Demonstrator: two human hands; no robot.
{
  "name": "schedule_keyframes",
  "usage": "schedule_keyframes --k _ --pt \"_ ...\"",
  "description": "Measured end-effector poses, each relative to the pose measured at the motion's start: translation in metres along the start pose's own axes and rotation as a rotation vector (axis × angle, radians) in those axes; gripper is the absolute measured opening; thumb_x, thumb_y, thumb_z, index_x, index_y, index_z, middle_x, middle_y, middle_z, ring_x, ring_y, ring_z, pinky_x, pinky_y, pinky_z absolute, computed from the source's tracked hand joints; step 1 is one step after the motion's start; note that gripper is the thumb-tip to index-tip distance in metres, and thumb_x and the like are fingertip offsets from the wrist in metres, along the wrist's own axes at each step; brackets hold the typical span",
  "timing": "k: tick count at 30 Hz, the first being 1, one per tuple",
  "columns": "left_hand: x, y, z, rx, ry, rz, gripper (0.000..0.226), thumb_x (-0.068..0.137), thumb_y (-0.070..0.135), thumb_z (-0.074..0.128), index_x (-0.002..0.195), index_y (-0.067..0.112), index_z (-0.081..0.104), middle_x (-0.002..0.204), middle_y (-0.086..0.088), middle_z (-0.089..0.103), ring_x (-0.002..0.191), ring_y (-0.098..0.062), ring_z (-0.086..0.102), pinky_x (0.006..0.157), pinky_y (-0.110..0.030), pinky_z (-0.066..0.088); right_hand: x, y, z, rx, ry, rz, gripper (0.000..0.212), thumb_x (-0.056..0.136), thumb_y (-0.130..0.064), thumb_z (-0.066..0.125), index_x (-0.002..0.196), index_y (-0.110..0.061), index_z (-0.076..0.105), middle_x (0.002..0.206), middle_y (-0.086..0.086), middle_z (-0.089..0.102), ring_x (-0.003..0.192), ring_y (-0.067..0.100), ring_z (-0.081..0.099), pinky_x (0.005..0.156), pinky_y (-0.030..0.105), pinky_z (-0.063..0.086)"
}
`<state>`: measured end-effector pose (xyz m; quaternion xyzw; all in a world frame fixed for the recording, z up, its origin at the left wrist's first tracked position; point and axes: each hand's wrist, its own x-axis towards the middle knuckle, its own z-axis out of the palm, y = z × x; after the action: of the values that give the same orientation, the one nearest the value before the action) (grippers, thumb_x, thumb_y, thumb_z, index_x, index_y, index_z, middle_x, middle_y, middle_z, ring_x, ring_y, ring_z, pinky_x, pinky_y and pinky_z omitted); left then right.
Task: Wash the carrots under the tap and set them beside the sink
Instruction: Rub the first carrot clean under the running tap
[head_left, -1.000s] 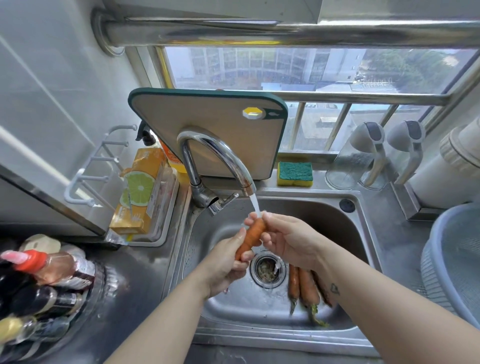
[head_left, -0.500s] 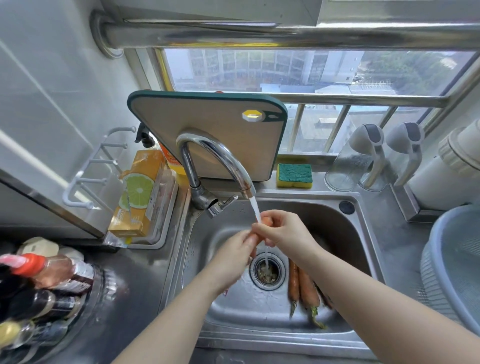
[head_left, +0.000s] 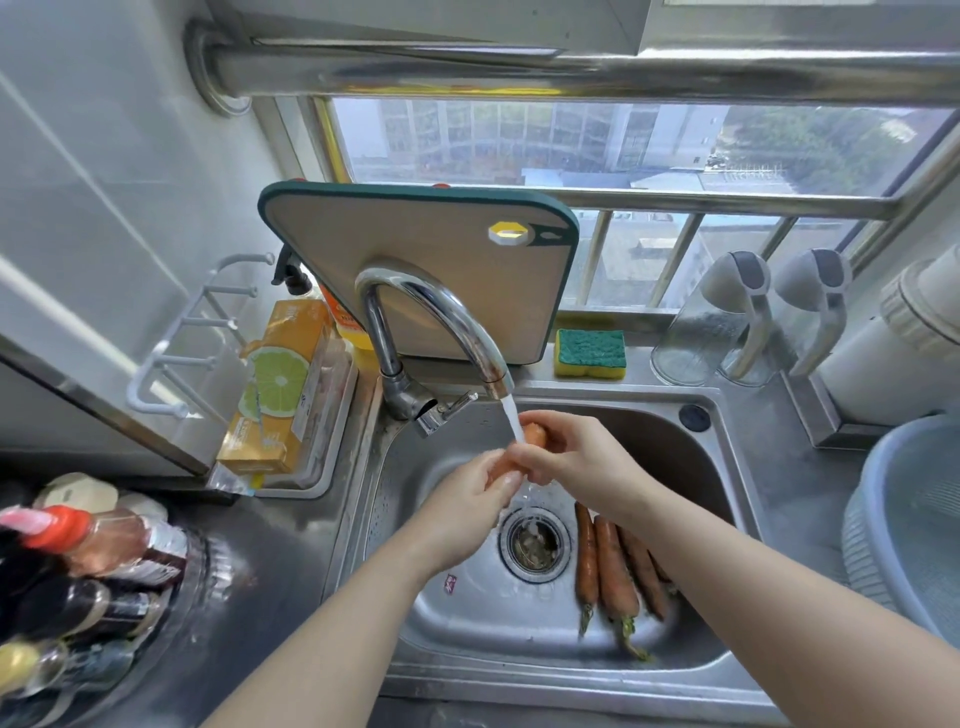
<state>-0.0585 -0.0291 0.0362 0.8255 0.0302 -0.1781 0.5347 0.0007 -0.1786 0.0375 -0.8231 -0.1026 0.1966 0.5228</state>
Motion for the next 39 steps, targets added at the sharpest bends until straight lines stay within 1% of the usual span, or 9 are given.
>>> schedule_keyframes --k 4,8,12,17,22,27,29,35,39 --pt "0.002 -0.005 -0.002 -0.177 -0.098 -0.039 0.021 0.1 0.023 0.04 0.101 0.028 0.06 0.068 0.008 0.043 0.051 -0.004 0.038 0.052 -0.02 0.033 0.0 0.002 -0.013 0.241 -0.19 0.105 0.042 0.09 -0.014 0.063 0.13 -0.004 0.054 0.09 0.01 0.068 0.068 0.009 0.063 0.073 0.025 0.052" --pt "0.005 -0.001 -0.002 -0.19 -0.11 -0.055 0.025 0.1 0.025 0.04 0.093 0.034 0.062 0.07 0.007 0.043 0.051 -0.005 0.036 0.051 -0.019 0.031 0.001 -0.006 -0.009 0.03 -0.082 0.03 0.04 0.083 -0.02 0.073 0.12 -0.011 0.063 0.075 -0.001 0.068 0.062 0.005 0.06 0.064 0.018 0.05" --pt "0.005 0.001 -0.01 -0.296 -0.158 -0.101 0.02 0.101 0.024 0.041 0.103 0.022 0.061 0.071 0.006 0.042 0.049 -0.003 0.034 0.048 -0.015 0.029 0.004 -0.006 -0.019 0.271 -0.234 0.123 0.045 0.087 -0.006 0.065 0.131 -0.003 0.054 0.092 0.008 0.065 0.083 0.017 0.063 0.086 0.035 0.055" --pt "0.011 0.005 -0.009 0.078 -0.044 0.025 0.022 0.099 0.026 0.043 0.112 0.025 0.061 0.07 0.013 0.049 0.058 -0.004 0.043 0.06 -0.023 0.038 0.005 -0.007 -0.009 0.204 -0.051 0.08 0.033 0.082 -0.014 0.073 0.113 -0.006 0.066 0.071 0.0 0.063 0.059 0.009 0.056 0.065 0.023 0.05" --pt "0.007 -0.003 -0.015 -0.106 -0.076 -0.087 0.019 0.099 0.026 0.045 0.104 0.03 0.062 0.072 0.005 0.047 0.057 -0.009 0.039 0.055 -0.022 0.035 0.007 -0.006 -0.006 0.217 -0.179 0.088 0.034 0.083 -0.014 0.071 0.116 -0.008 0.066 0.085 0.004 0.069 0.073 0.011 0.063 0.075 0.028 0.054" --pt "0.013 0.008 -0.011 0.184 0.012 0.005 0.024 0.097 0.027 0.045 0.116 0.027 0.06 0.09 0.008 0.065 0.08 -0.011 0.058 0.073 -0.031 0.046 0.009 -0.007 0.001 0.055 0.047 0.037 0.018 0.085 -0.016 0.067 0.1 -0.009 0.07 0.066 -0.003 0.063 0.054 0.004 0.056 0.057 0.019 0.046" --pt "0.013 0.008 -0.01 0.212 0.024 0.013 0.026 0.097 0.027 0.046 0.119 0.027 0.059 0.097 0.009 0.066 0.089 -0.01 0.06 0.079 -0.029 0.046 0.009 -0.006 0.004 0.107 0.083 0.06 0.015 0.086 -0.013 0.063 0.098 -0.008 0.07 0.059 -0.006 0.06 0.05 0.005 0.053 0.054 0.019 0.045" --pt "0.004 0.005 -0.007 0.056 0.083 0.082 0.024 0.096 0.021 0.051 0.117 0.031 0.06 0.076 0.025 0.056 0.066 0.018 0.052 0.062 -0.002 0.037 0.008 -0.007 0.005 0.415 0.037 0.2 0.018 0.094 -0.016 0.056 0.093 -0.006 0.071 0.056 0.0 0.059 0.049 0.01 0.046 0.05 0.021 0.041" --pt "0.002 -0.001 -0.011 -0.121 0.171 0.058 0.012 0.089 0.021 0.063 0.099 0.025 0.065 0.073 0.014 0.065 0.064 0.01 0.058 0.064 -0.008 0.04 0.008 -0.01 0.005 0.635 -0.008 0.306 0.022 0.097 -0.02 0.052 0.094 -0.004 0.066 0.065 0.007 0.064 0.047 0.01 0.052 0.051 0.019 0.048"
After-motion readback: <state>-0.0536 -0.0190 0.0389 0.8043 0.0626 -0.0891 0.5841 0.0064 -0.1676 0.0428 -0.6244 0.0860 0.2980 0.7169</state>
